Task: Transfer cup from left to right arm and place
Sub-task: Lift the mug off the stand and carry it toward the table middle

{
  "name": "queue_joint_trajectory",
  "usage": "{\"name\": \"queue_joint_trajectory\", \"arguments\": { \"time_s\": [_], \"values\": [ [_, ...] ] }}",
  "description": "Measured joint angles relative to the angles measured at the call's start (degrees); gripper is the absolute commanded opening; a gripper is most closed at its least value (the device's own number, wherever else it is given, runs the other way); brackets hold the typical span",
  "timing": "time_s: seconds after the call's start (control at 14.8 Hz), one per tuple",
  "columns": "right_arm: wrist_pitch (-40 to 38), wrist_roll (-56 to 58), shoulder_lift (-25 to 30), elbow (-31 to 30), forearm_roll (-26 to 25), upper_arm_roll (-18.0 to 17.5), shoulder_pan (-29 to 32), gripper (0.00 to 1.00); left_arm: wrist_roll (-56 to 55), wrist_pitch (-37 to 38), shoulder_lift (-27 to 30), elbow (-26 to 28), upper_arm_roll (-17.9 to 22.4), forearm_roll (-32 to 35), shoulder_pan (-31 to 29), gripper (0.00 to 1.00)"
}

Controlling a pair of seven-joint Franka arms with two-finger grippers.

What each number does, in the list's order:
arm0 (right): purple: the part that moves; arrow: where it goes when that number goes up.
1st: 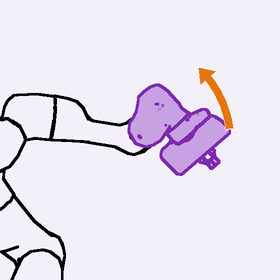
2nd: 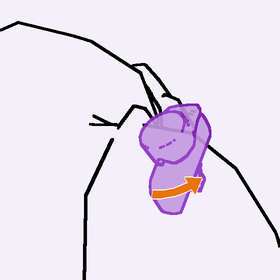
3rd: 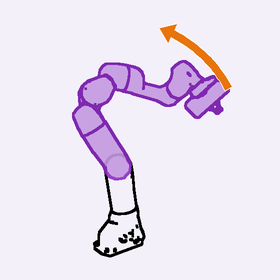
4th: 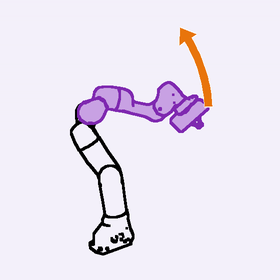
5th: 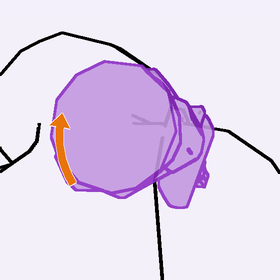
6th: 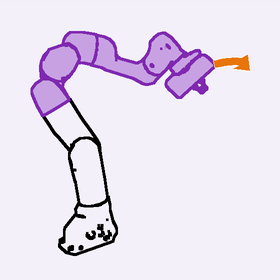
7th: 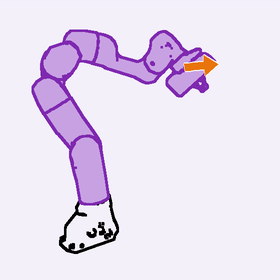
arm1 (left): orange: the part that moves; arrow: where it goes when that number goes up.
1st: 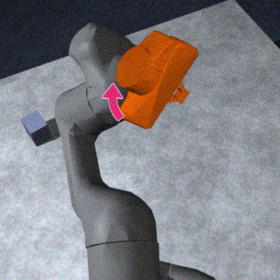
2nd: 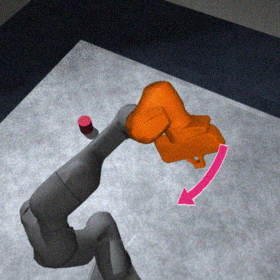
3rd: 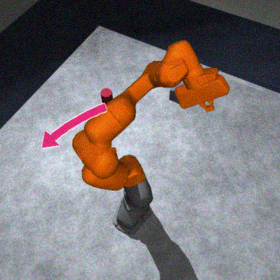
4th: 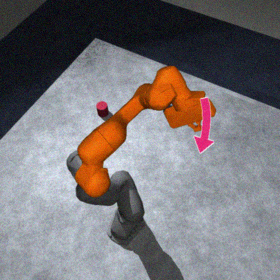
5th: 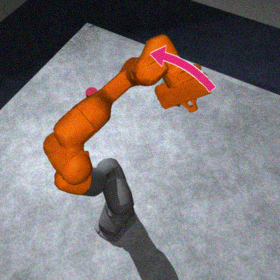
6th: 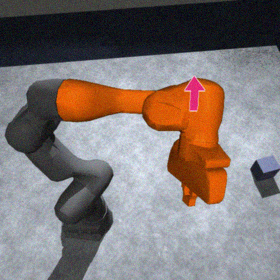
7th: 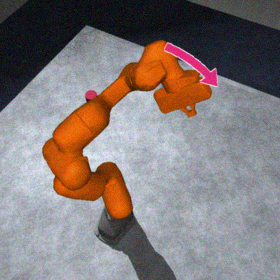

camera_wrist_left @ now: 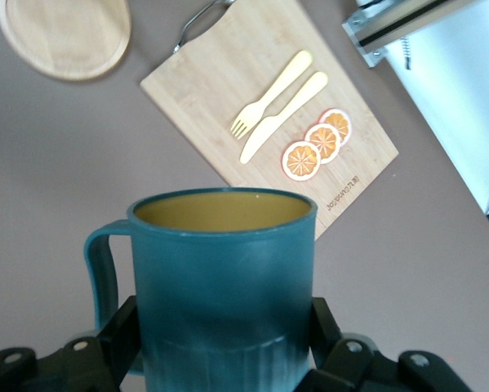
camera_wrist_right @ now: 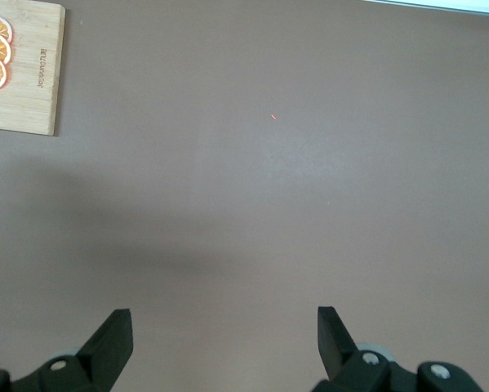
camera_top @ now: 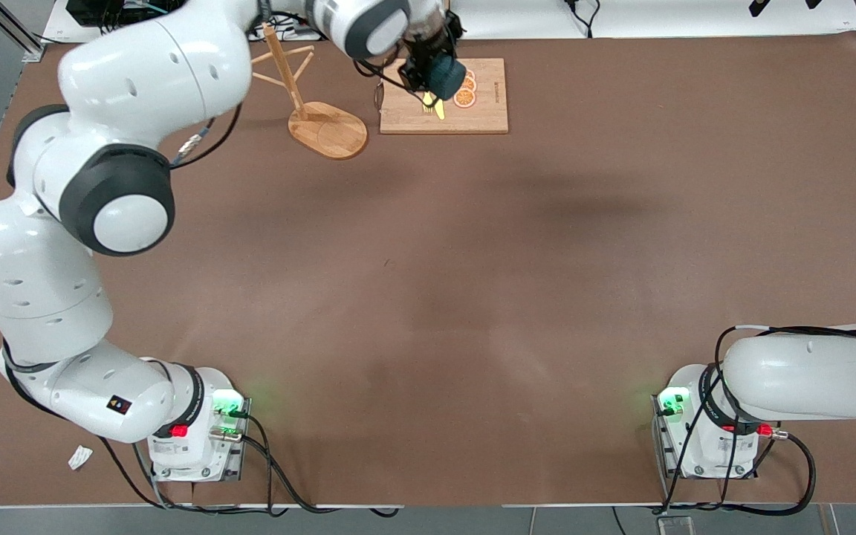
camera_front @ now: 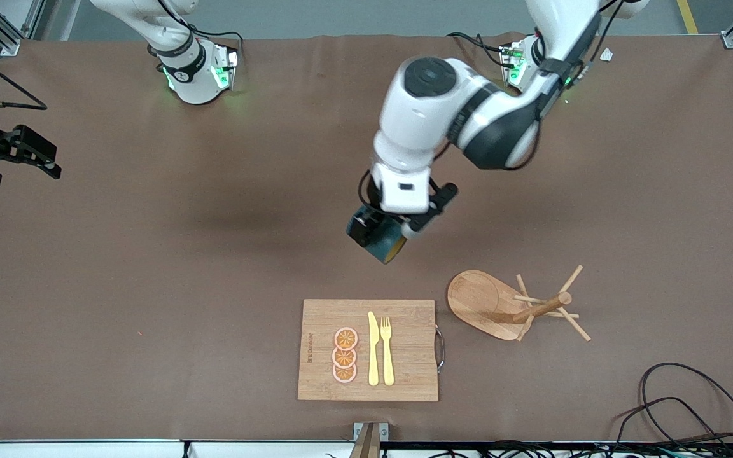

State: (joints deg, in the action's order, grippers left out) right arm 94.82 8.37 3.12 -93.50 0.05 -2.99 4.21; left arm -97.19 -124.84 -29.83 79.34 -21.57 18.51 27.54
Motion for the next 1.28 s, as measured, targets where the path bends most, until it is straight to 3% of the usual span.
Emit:
{"name": "queue_joint_trajectory", "arguments": {
  "time_s": [0.27, 0.74, 1.28],
  "values": [
    [0.0, 0.0, 0.0, 0.0, 0.0, 0.0, 0.0, 1.00, -6.3, 0.0, -2.2, 0.9, 0.1, 17.0, 7.2, 0.62],
    [0.0, 0.0, 0.0, 0.0, 0.0, 0.0, 0.0, 1.00, -19.1, 3.4, -12.0, 1.7, 0.8, 47.4, 18.4, 0.61],
    [0.0, 0.1, 0.0, 0.5, 0.0, 0.0, 0.0, 1.00, -36.7, 13.2, -20.7, 2.2, 1.0, 72.3, 26.6, 0.60]
  ]
}}
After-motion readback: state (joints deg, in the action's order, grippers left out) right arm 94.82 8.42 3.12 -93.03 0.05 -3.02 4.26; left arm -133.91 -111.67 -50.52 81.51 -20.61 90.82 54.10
